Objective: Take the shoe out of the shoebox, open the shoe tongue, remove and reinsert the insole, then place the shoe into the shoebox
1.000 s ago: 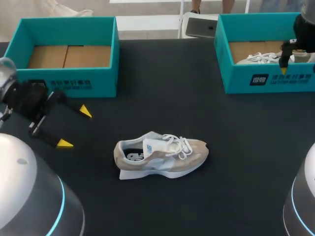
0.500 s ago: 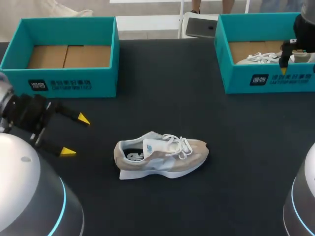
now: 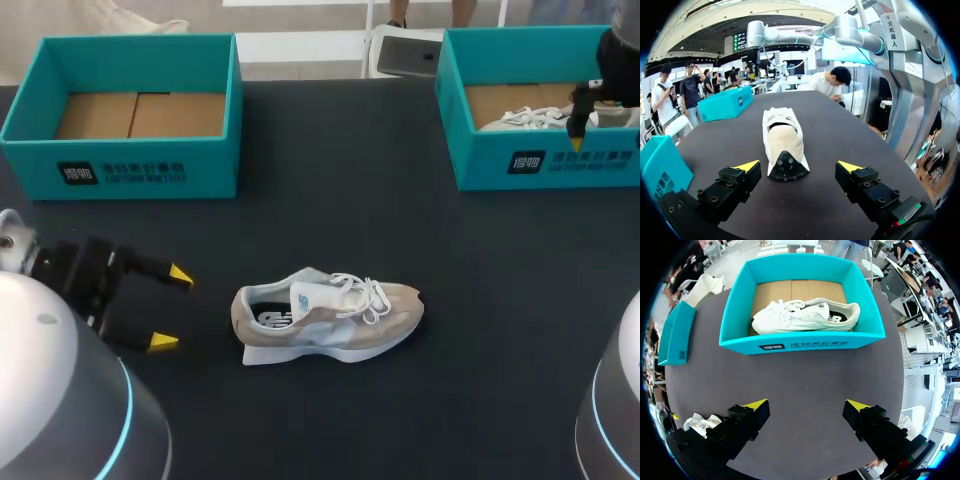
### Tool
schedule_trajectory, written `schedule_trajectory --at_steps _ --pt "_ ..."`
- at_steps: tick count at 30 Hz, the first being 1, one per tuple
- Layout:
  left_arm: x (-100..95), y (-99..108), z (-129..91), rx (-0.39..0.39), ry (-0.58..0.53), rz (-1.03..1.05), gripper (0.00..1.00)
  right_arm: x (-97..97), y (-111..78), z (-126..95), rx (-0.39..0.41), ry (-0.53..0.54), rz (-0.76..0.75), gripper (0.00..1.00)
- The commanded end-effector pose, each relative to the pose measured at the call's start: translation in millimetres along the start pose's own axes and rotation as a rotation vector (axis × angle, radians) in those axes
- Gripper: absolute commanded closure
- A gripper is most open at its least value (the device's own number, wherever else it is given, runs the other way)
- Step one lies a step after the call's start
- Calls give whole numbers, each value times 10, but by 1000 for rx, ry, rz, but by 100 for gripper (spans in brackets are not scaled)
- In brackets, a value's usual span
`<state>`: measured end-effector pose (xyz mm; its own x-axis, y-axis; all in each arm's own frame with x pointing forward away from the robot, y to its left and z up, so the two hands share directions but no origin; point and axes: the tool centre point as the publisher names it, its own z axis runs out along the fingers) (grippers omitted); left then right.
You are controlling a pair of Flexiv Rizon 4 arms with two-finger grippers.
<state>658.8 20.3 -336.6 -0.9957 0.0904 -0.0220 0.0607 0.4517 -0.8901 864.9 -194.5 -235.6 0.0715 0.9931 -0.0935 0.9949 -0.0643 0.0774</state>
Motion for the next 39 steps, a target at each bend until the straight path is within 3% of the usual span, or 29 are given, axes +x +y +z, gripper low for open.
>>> schedule_trajectory --at_steps 1,39 --pt "30 9 9 5 -21 -12 0 2 -4 2 -1 -1 0 0" --pt "45 -1 -10 -2 -33 -34 0 2 -4 2 -1 -1 0 0"
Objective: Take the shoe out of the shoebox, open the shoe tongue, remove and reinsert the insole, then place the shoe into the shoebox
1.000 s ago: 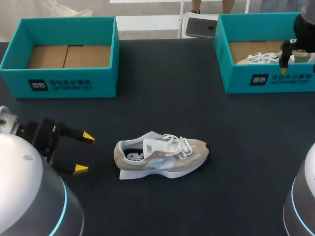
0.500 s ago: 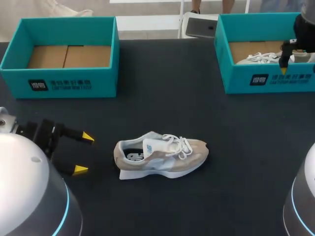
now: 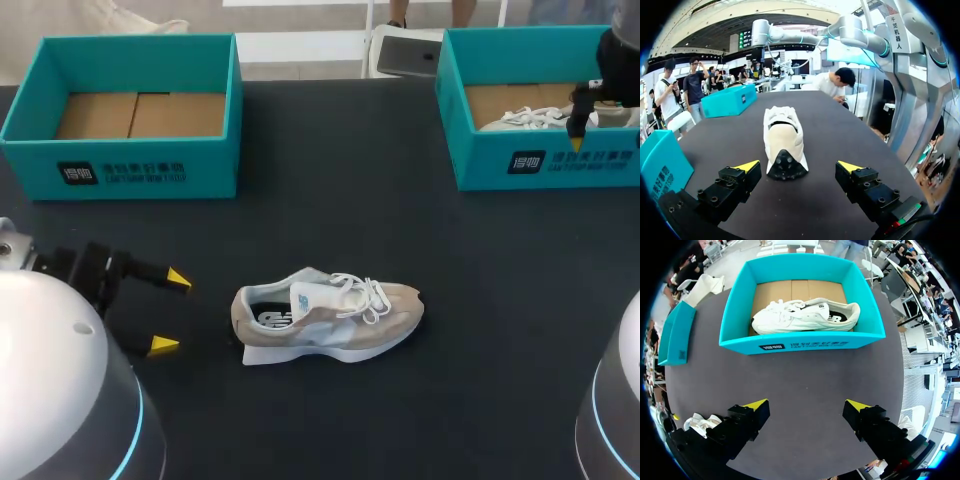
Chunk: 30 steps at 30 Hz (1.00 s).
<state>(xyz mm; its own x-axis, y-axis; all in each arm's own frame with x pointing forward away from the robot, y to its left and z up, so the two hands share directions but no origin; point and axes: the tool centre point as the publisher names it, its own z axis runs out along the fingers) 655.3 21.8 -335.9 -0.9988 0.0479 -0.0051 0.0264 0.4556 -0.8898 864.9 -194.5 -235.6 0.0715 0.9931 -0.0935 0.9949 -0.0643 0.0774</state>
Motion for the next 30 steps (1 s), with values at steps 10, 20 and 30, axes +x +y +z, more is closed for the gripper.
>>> schedule_trajectory --at_steps 10,20,30 --pt "22 55 143 17 -4 33 0 2 -4 2 -1 -1 0 0" --pt "-44 145 266 13 -7 55 0 2 -4 2 -1 -1 0 0" --pt "-134 148 577 21 -30 68 0 2 -4 2 -1 -1 0 0"
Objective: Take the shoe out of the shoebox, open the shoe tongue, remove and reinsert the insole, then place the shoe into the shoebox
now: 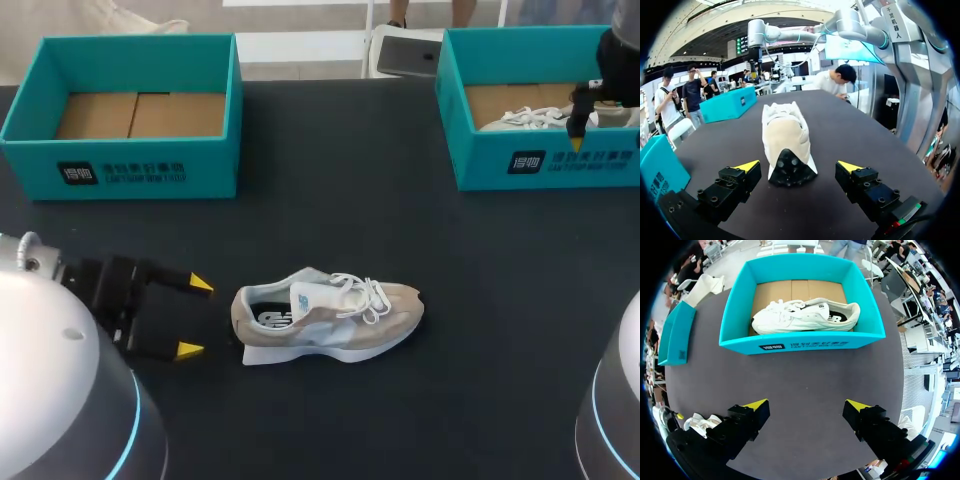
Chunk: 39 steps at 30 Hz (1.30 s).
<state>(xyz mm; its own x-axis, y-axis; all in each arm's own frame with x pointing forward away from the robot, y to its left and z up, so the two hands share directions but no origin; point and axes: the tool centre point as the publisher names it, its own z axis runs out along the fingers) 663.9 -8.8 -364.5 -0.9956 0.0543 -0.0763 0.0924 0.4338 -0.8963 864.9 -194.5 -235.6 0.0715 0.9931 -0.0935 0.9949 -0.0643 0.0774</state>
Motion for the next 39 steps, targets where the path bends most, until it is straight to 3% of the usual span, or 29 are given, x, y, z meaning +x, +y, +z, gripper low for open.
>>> schedule_trajectory --at_steps 1,21,39 --pt "-31 45 214 -6 -6 10 0 2 -4 2 -1 -1 0 0" --pt "-119 130 695 -24 -34 -6 0 2 -4 2 -1 -1 0 0" --pt "-179 206 876 -33 -58 -36 0 2 -4 2 -1 -1 0 0"
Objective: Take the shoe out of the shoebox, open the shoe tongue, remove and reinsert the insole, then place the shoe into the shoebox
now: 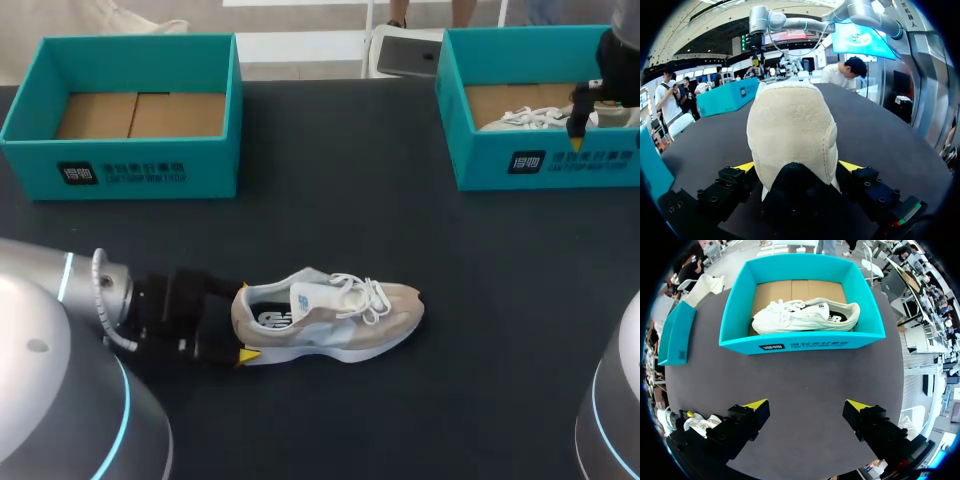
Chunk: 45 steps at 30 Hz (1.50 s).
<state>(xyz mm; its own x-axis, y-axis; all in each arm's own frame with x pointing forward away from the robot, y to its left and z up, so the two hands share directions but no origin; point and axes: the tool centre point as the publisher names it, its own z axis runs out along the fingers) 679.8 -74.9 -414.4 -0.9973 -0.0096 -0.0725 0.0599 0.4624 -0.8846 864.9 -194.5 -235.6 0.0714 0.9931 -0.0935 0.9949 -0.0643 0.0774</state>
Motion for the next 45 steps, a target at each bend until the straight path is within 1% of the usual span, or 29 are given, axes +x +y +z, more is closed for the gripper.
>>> schedule_trajectory --at_steps 1,2,3,4,5,6,7,10,16,24,41,43,44,45 --pt "-21 29 69 -2 -3 -4 0 2 -4 2 -1 -1 0 0" --pt "-24 33 73 1 -2 -11 2 2 -4 2 -1 -1 0 0" --pt "-28 36 77 1 -2 -12 28 2 -4 2 -1 -1 0 0" --pt "-30 37 78 0 -5 -14 52 2 -4 2 -1 -1 0 0" --pt "-30 36 78 2 -6 -16 60 2 -4 2 -1 -1 0 0" --pt "-33 32 75 3 -5 -17 82 2 -4 2 -1 -1 0 0" --pt "-35 22 64 5 -5 -15 100 2 -4 2 -1 -1 0 0" --pt "-39 -7 -1 17 -10 -12 100 2 -4 2 -1 -1 0 0" --pt "-96 8 -95 19 -9 -24 100 2 -4 2 -1 -1 0 0" --pt "-152 98 -77 -19 11 -22 100 2 -4 2 -1 -1 0 0" --pt "-152 98 -77 -19 11 -22 100 2 -4 2 -1 -1 0 0" --pt "-152 98 -77 -19 11 -22 100 193 -89 -12 -4 24 58 0" --pt "-152 98 -77 -19 11 -22 100 298 -136 -1 18 30 76 0" --pt "-152 98 -77 -19 11 -22 100 394 -176 12 22 28 71 0"
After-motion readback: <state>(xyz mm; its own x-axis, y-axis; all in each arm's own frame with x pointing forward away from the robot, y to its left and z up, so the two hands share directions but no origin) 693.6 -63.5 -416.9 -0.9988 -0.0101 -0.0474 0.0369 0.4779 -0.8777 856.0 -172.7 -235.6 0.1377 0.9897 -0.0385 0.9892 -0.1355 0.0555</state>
